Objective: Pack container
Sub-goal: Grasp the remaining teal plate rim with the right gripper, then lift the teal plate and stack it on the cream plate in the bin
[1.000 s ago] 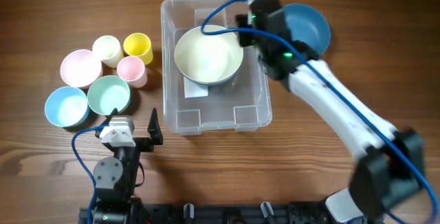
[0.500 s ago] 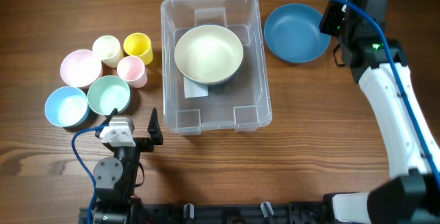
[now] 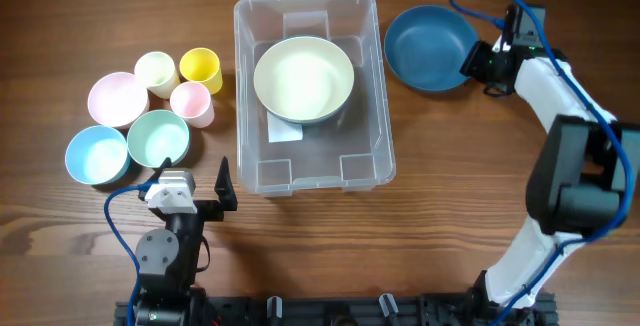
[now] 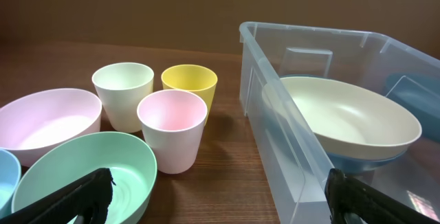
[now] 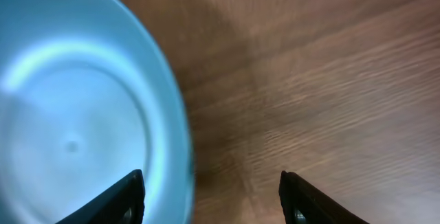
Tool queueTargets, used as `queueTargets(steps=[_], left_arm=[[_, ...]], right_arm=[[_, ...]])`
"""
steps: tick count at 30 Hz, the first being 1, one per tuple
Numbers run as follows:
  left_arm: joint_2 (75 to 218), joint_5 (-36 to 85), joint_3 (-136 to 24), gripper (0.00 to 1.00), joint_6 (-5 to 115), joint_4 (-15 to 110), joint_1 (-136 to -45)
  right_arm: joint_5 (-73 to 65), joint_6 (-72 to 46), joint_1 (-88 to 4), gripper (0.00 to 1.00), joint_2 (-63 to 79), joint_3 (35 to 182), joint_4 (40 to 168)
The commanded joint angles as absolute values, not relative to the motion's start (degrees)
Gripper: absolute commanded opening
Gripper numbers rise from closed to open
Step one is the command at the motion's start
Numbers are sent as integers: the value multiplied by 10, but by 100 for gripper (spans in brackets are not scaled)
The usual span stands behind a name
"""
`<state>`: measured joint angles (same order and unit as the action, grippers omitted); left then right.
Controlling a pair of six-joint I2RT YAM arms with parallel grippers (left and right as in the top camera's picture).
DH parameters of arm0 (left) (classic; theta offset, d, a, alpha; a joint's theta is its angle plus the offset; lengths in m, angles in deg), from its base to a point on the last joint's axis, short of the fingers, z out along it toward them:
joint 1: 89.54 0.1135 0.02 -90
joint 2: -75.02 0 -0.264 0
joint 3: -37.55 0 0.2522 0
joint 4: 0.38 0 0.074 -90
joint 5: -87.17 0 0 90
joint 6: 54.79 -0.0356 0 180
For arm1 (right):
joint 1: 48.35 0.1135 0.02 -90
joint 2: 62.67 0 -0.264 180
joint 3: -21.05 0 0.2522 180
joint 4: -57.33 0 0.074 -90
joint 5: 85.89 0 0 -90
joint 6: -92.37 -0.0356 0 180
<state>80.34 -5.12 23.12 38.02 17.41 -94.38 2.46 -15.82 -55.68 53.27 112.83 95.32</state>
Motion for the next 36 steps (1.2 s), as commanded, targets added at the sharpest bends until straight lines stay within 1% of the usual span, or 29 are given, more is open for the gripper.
queueTargets(steps=[1,3,5,6,7,9,11,18,23,27,31,36], left_arm=[[803,-59,235,100,371,172,-942],[803,-59,235,100,371,173,-942],[803,-59,235,100,371,172,-942],[803,-59,235,100,371,172,-942],[803,-59,235,100,371,172,-942],[803,-59,235,100,371,172,-942],[803,-59,235,100,371,172,-942],[803,-59,235,100,371,172,-942],[803,-59,235,100,371,172,-942],[803,-59,235,100,371,172,-942],[803,-59,235,100,371,172,-942],[803,-59,235,100,371,172,-942]], right_arm=[[-44,-141,-557,61,559,1128,940],[-43,-141,-557,56,561,1128,939],[-43,-141,-557,40,561,1128,932],[-43,-141,-557,34,561,1128,931],[-43,-141,-557,25,561,1128,931],[-43,-142,-557,12,561,1128,931],[-43,-141,-557,5,561,1128,931],[-6,-141,-558,4,559,1128,954],[24,-141,-574,4,508,1128,973],[24,-139,-590,4,404,1128,981],[23,-126,-586,4,292,1128,981],[10,-126,-550,4,178,1128,981]])
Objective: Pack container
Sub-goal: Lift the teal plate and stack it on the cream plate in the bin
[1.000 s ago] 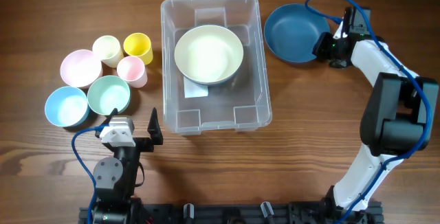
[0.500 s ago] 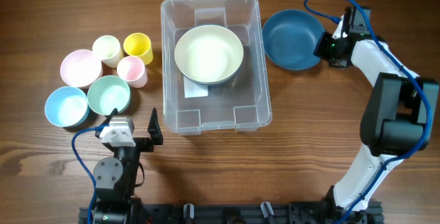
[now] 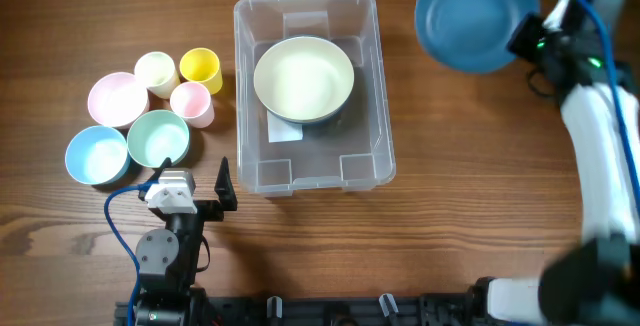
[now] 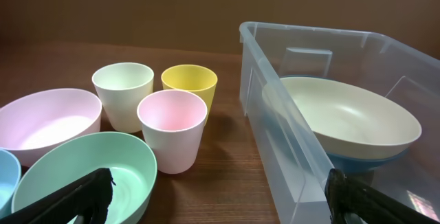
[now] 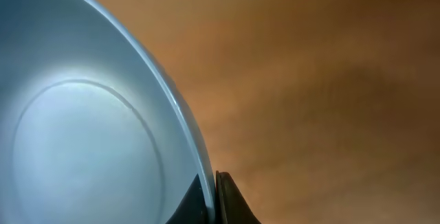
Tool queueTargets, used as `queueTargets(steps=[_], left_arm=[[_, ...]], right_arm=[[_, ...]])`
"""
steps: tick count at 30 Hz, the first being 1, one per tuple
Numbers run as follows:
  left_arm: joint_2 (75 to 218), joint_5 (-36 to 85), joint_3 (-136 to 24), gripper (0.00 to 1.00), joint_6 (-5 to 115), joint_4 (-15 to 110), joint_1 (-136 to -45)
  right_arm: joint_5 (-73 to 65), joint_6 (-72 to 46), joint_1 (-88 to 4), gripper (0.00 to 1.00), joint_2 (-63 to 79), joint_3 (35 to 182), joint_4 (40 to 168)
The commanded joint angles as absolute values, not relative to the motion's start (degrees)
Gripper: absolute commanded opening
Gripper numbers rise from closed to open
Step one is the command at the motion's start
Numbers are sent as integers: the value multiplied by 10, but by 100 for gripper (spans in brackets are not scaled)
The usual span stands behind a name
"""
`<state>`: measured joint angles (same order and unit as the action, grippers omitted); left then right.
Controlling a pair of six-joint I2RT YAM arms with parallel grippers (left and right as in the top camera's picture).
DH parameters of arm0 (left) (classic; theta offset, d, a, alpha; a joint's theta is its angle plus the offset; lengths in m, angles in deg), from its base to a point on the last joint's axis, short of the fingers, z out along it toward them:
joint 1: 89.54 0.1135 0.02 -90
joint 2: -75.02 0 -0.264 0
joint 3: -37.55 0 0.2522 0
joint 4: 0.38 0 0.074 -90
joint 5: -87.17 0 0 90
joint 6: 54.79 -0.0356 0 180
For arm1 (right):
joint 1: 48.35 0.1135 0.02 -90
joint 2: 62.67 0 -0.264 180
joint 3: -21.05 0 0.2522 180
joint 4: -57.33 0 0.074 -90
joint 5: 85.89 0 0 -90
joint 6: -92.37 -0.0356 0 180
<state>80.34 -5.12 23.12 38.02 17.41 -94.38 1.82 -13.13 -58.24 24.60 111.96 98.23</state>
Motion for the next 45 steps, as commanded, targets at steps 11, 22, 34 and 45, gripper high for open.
queueTargets(steps=[11,22,34,45], left_arm=[[803,-59,235,100,371,172,-942],[803,-59,235,100,371,172,-942],[803,-59,235,100,371,172,-942],[803,-59,235,100,371,172,-942]], right_arm=[[11,-126,-354,4,176,1128,968],[17,-107,-244,4,341,1128,900],[28,-95,-221,64,396,1128,852],[55,-86,-237,65,344,1128,847]])
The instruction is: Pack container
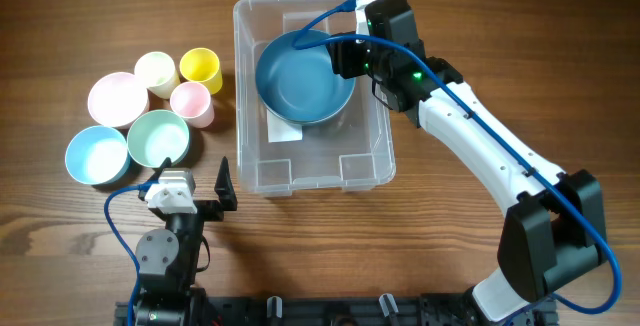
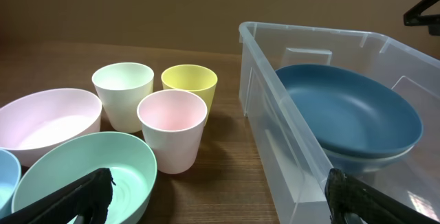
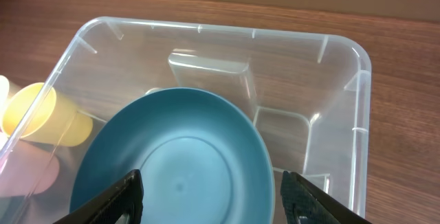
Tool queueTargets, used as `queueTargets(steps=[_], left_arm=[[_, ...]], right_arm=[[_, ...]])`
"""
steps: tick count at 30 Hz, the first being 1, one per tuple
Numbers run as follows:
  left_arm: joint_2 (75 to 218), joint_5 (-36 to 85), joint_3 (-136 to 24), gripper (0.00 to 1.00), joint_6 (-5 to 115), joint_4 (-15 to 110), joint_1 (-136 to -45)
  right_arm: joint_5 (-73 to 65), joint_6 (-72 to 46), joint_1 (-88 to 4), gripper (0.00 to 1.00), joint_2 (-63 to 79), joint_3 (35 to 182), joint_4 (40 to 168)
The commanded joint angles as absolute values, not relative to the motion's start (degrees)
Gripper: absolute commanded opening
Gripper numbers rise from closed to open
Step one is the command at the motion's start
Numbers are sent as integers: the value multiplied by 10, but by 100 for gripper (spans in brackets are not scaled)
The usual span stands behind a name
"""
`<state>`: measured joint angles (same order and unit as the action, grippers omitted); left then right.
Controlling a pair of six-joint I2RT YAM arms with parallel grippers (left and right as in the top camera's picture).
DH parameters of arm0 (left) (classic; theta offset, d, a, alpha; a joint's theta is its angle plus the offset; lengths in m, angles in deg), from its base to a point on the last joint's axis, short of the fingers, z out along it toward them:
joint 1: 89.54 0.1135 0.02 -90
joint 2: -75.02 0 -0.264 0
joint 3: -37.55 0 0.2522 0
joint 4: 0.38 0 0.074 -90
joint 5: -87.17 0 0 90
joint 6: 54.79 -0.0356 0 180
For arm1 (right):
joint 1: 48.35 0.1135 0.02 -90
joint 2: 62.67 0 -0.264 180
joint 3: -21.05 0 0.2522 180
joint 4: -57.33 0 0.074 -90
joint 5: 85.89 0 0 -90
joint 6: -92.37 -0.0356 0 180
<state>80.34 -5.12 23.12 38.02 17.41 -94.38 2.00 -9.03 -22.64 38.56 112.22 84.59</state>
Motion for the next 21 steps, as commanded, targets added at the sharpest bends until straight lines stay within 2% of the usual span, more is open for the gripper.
queueTargets(steps=[1,5,10,13,14,21], left_arm=[[803,-59,235,100,371,172,-942],[803,-59,235,100,371,172,-942],[803,-59,235,100,371,172,-942],[803,-59,235,100,371,172,-942],[803,-59,235,100,371,172,-942],[803,-59,235,100,371,172,-942]], right_arm=[[71,-93,-243,65,331,1128,854],[122,-103,-286,66,272,1128,909],[170,-113,-364,75,217,1128,1013],[179,-111,-419,97,200,1128,1065],[178,-112,-441,99,198,1128,1083],[175,-115,-512,100,205,1128,1119]])
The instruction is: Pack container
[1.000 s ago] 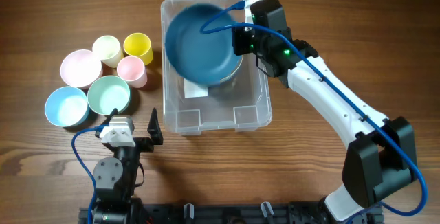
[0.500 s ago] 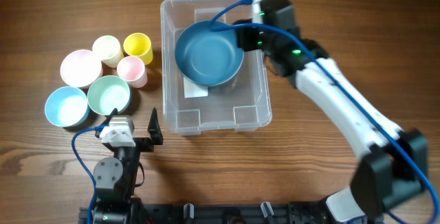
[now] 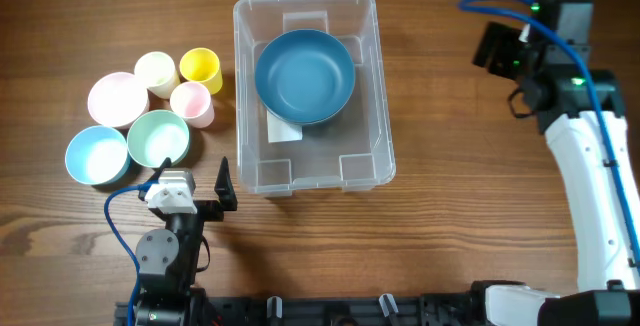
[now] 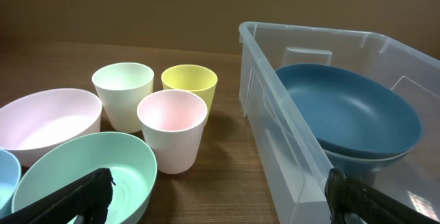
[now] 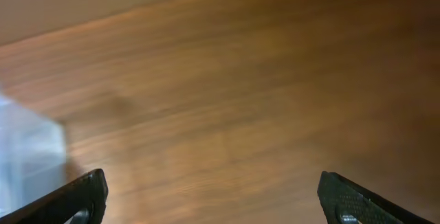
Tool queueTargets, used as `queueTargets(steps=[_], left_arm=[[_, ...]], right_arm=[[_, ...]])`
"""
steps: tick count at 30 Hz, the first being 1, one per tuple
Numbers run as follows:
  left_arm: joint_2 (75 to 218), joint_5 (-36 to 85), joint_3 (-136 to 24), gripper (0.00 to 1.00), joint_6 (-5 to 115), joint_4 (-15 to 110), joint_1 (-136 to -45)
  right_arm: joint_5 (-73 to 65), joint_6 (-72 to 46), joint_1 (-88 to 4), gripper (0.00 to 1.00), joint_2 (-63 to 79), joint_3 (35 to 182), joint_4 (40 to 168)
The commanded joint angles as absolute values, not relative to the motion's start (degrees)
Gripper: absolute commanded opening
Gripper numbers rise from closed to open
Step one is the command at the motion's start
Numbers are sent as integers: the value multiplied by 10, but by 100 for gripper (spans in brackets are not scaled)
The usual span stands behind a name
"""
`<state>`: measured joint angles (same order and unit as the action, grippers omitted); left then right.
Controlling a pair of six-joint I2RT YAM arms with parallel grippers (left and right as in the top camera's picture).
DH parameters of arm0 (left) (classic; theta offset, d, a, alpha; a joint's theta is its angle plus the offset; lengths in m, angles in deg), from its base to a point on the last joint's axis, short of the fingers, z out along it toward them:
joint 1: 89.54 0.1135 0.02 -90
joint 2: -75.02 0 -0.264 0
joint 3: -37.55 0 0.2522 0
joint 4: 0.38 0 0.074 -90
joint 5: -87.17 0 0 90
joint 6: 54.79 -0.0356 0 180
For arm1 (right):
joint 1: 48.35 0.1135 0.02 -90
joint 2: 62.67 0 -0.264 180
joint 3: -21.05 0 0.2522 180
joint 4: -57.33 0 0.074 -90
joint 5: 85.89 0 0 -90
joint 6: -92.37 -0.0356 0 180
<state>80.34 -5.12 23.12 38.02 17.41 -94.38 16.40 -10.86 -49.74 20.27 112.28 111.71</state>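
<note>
A clear plastic container (image 3: 378, 116) stands mid-table. Inside it a dark blue bowl (image 3: 304, 76) lies nested on a cream bowl (image 4: 357, 161), whose rim shows under it in the left wrist view. Left of the container stand a pink bowl (image 3: 116, 99), a mint bowl (image 3: 158, 138), a light blue bowl (image 3: 96, 155), and cream (image 3: 155, 71), yellow (image 3: 200, 68) and pink (image 3: 191, 103) cups. My right gripper (image 5: 213, 200) is open over bare wood at the far right, holding nothing. My left gripper (image 4: 220, 196) is open near the front edge, between the mint bowl and the container.
The right arm's blue cable (image 3: 500, 6) loops above the table at the upper right. Bare wood lies right of the container (image 5: 27, 155), whose corner shows at the left of the right wrist view.
My right gripper was open over the container with the blue bowl lying below it. It now is at the far right over bare wood. The blue bowl stays in the container. The left arm is unmoved.
The blue bowl first stood on the table right of the container, my right gripper open at its rim. Then the gripper was shut on the rim and the bowl was raised. Later the bowl lay on the cream bowl in the container, released. Now the right arm is away.
</note>
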Motion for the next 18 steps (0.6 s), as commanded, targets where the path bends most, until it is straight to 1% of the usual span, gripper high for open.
queueTargets(steps=[1,18], left_arm=[[803,-59,235,100,371,172,-942],[803,-59,235,100,371,172,-942]], right_arm=[[174,-118,-513,100,206,1128,1119],[174,-120,-513,100,207,1128,1119]])
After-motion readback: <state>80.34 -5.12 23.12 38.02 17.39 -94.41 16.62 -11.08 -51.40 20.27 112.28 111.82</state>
